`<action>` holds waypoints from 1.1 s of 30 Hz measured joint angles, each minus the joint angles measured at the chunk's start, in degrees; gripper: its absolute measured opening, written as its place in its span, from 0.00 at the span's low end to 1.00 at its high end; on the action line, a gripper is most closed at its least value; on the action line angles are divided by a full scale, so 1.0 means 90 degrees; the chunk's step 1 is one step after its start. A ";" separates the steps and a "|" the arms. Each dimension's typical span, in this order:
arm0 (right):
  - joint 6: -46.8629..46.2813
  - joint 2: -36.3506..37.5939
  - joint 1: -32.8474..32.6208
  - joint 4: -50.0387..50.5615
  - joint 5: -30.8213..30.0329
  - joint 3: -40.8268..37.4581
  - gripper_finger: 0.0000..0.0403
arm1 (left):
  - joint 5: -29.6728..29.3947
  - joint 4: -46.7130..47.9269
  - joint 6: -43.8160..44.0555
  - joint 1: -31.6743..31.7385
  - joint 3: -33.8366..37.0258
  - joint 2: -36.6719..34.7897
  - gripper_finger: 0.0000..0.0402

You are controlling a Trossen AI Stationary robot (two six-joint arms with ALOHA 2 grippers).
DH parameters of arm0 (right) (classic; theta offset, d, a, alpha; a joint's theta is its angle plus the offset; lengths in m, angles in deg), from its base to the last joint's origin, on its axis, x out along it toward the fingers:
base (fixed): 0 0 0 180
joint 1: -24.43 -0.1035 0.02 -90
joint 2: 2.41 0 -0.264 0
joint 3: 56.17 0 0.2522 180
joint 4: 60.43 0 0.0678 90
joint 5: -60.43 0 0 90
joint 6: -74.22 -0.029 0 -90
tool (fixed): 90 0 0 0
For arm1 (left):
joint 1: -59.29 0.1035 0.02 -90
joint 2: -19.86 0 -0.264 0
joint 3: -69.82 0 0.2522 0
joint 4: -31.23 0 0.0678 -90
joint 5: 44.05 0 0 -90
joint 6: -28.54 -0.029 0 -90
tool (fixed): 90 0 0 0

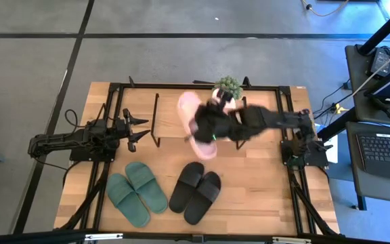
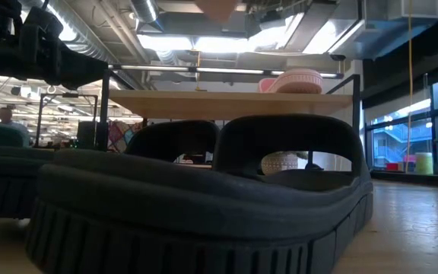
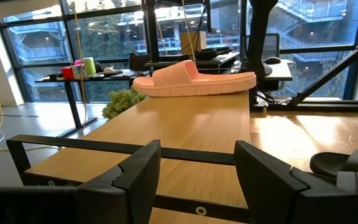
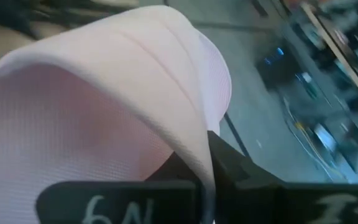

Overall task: Pick and place slides into the shelf
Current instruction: Put the pink slide on the shelf

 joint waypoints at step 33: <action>-0.1248 -0.1629 0.1218 0.1570 -0.0505 -0.0005 0.03 | 0.0000 0.0000 0.0046 0.0000 0.0000 0.0000 0.49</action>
